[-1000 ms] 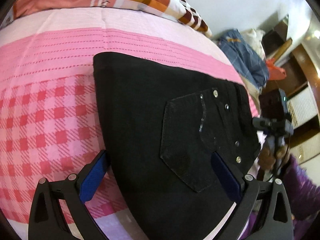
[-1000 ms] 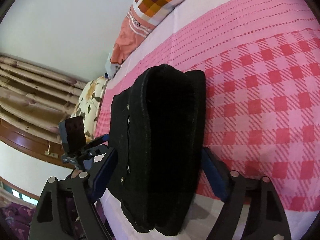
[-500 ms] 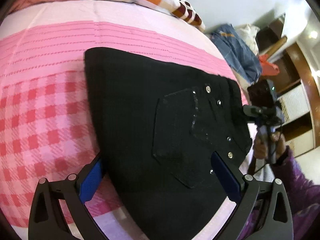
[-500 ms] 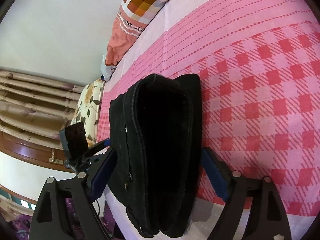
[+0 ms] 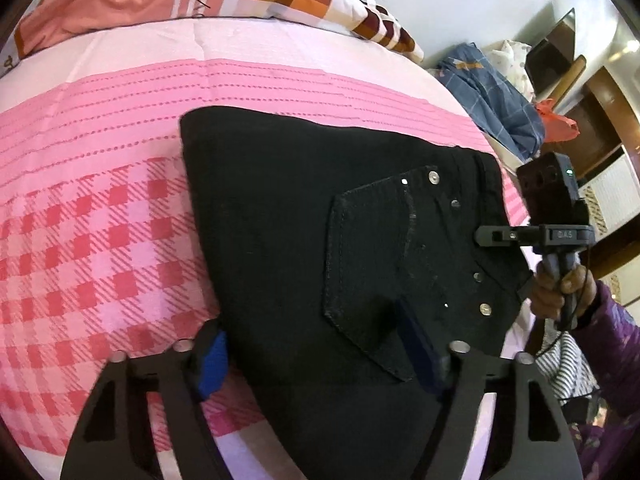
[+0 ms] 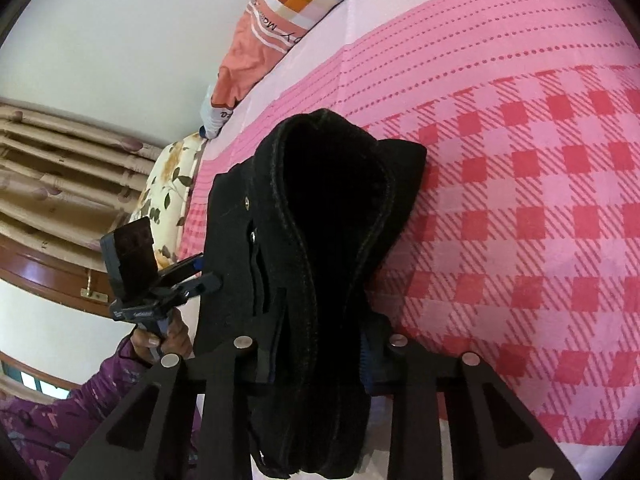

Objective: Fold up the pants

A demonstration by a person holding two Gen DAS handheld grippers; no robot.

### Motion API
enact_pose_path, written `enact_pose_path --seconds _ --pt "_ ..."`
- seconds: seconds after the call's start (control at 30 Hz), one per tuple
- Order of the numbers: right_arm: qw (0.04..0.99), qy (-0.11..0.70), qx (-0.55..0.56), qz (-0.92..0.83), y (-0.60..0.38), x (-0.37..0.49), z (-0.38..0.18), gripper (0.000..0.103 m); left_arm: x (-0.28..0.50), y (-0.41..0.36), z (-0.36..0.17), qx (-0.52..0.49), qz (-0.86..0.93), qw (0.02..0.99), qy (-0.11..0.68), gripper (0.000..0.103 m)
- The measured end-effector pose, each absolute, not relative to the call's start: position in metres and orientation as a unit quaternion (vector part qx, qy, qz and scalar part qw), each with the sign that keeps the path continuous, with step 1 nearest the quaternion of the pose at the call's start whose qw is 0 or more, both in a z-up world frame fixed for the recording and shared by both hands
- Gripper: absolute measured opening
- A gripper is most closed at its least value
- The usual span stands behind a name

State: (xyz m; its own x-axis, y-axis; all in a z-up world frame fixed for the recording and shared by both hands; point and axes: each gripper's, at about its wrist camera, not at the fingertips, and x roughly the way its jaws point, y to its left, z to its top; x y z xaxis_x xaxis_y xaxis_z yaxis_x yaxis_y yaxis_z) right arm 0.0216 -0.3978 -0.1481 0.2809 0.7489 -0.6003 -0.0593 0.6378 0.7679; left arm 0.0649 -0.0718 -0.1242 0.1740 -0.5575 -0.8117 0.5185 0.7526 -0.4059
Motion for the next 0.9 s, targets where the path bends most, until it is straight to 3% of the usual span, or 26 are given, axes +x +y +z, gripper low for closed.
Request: enact_pose_path --seconds 0.1,0.2,0.27,0.43,0.5,0.57,0.63,0.67,0.73,0.9 --pt "0.727 0.527 0.341 0.277 -0.4 0.02 -0.15 0.026 0.069 -0.066 -0.125 -0.033 -0.338 0.772 0.537 0.039" --pt "0.734 0.529 0.323 0.276 -0.399 0.019 -0.149 0.027 0.068 -0.06 -0.123 -0.049 -0.336 0.775 0.533 0.034" --pt "0.729 0.537 0.324 0.276 -0.398 0.021 -0.151 0.036 0.07 -0.062 -0.125 -0.041 -0.338 0.772 0.536 0.034" --pt "0.727 0.541 0.3 0.297 -0.386 0.024 -0.145 0.06 0.086 -0.055 -0.133 -0.081 -0.367 0.734 0.565 0.049" --pt "0.729 0.538 0.296 0.302 -0.381 0.024 -0.144 0.064 0.089 -0.055 -0.133 -0.095 -0.388 0.721 0.567 0.061" --pt "0.733 0.533 0.297 0.3 -0.378 0.023 -0.144 0.066 0.089 -0.061 -0.132 -0.083 -0.398 0.721 0.562 0.065" --pt "0.741 0.529 0.288 0.296 -0.376 0.02 -0.143 0.062 0.088 -0.069 -0.13 -0.062 -0.395 0.727 0.558 0.066" --pt "0.749 0.531 0.275 0.286 -0.374 0.019 -0.142 0.049 0.089 -0.071 -0.13 -0.063 -0.395 0.727 0.559 0.066" --pt "0.754 0.533 0.269 0.274 -0.375 0.018 -0.143 0.04 0.09 -0.072 -0.129 -0.069 -0.389 0.733 0.554 0.064" --pt "0.752 0.512 0.311 0.274 -0.377 0.013 -0.143 0.031 0.074 -0.072 -0.122 -0.058 -0.358 0.774 0.519 0.03"
